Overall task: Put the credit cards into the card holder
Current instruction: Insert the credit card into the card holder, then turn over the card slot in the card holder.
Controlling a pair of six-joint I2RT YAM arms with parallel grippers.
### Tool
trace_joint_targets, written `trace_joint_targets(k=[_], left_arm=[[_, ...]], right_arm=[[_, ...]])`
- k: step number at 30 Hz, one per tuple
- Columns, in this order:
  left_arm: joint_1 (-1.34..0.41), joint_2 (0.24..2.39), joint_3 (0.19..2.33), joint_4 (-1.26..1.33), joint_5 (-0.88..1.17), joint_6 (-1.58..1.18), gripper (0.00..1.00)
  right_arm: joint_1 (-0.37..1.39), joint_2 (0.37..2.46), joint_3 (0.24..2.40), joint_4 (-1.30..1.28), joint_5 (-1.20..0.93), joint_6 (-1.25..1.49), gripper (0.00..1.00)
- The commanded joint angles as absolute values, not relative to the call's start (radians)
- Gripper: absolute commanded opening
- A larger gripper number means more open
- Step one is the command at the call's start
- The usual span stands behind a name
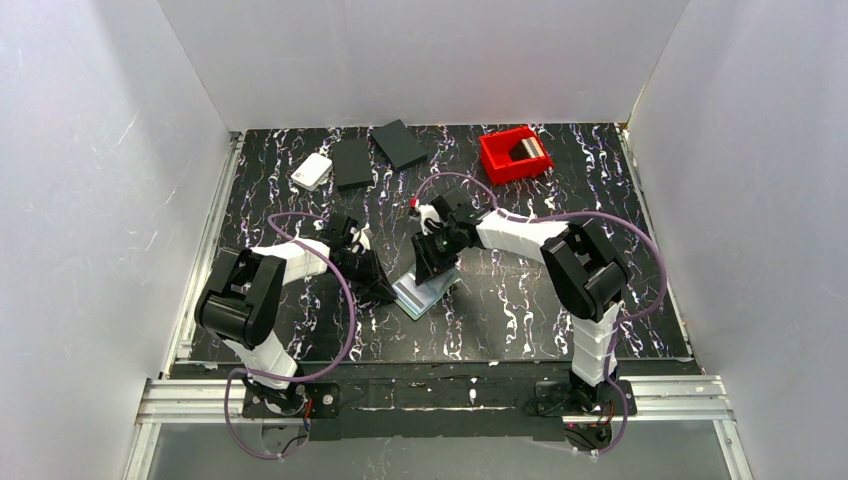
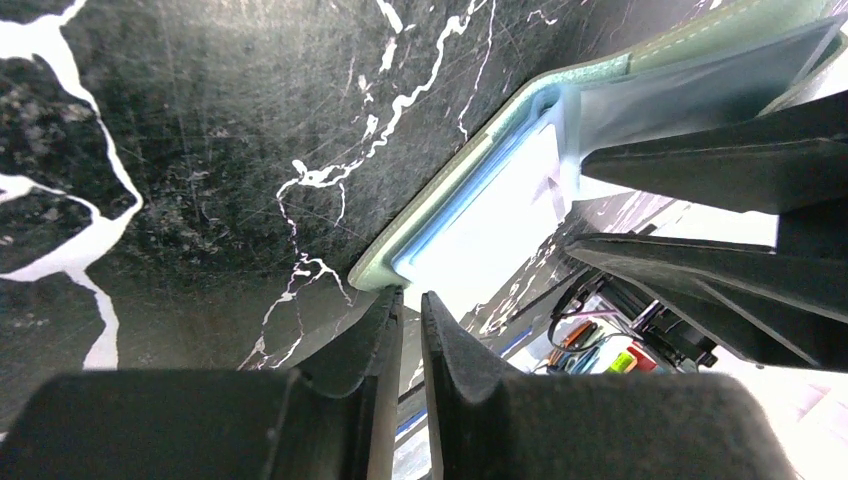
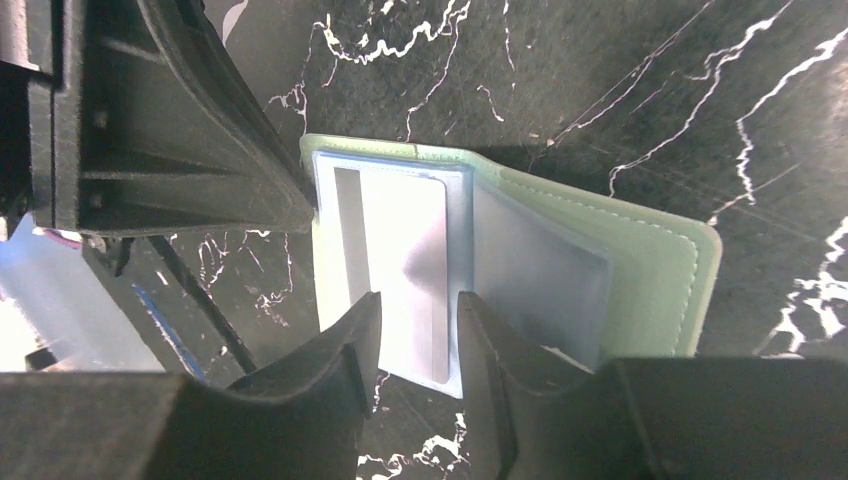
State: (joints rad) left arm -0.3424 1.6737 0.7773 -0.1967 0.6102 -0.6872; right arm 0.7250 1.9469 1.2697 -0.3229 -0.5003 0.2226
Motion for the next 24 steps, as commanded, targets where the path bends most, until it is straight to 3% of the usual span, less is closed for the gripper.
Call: trace_joint_targets(k=[1,5,13,24], left_arm=[[-0.346,1.648,0.791,-0.271,0.568,-0.638,0.12],[-0.346,1.642,0.8,-0.282,0.574,-0.633,0.12],[-0.345,1.62,0.81,-0.296,0.59,-0.633,0.13],[-0.346,1.581,0.811,-0.295,0.628,-0.66,0.15]], right_arm=[[0.734,1.885,1.33,-0.429,-0.404,0.179,0.45],[0.75,1.852,1.304,-0.404,-0.44,0.205,0.45],[0.757,1.873,1.261,-0.341,-0.463,0.231,0.24],[0.759,1.916,1.229,-0.331,-0.421,0.215,0.2]])
